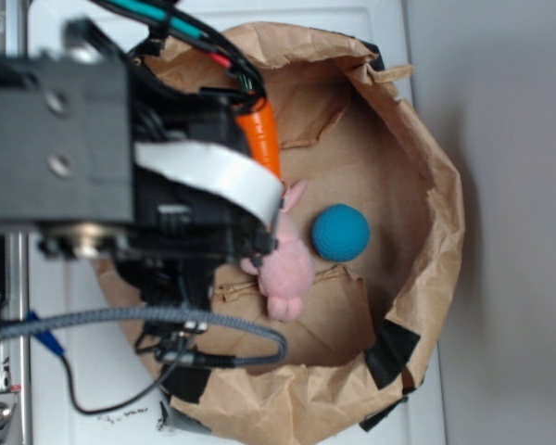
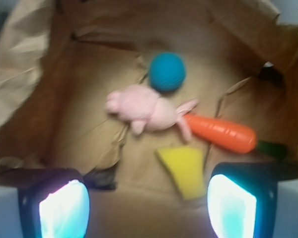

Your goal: Grab the green sponge.

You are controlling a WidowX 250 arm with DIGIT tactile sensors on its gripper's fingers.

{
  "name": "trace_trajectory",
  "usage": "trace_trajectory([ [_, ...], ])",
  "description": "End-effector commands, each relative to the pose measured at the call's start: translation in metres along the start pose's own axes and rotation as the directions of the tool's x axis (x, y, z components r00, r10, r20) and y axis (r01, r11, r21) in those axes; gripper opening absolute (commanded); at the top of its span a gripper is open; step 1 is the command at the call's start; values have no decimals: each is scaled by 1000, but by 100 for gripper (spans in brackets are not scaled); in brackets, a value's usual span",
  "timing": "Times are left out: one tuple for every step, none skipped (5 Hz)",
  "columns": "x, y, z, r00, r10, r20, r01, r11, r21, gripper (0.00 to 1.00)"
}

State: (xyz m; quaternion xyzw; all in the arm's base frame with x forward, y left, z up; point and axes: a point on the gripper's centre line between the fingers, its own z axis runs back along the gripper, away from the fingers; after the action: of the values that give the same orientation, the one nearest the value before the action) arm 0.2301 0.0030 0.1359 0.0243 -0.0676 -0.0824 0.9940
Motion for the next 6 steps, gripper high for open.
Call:
trace_trajectory([
  [-9,17,-33,996,-13,86,6,997,76,100],
  [-13,27,-44,998,-8,63,1,994,108,100],
  [-26,29,-50,998,-32,51,27,995,92,100],
  [-23,33,-78,997,-26,70,16,990,140,100],
  [-18,37,-98,997,-56,46,50,992,120,100],
  [-27,33,-106,993,-117,14,116,992,58,99],
])
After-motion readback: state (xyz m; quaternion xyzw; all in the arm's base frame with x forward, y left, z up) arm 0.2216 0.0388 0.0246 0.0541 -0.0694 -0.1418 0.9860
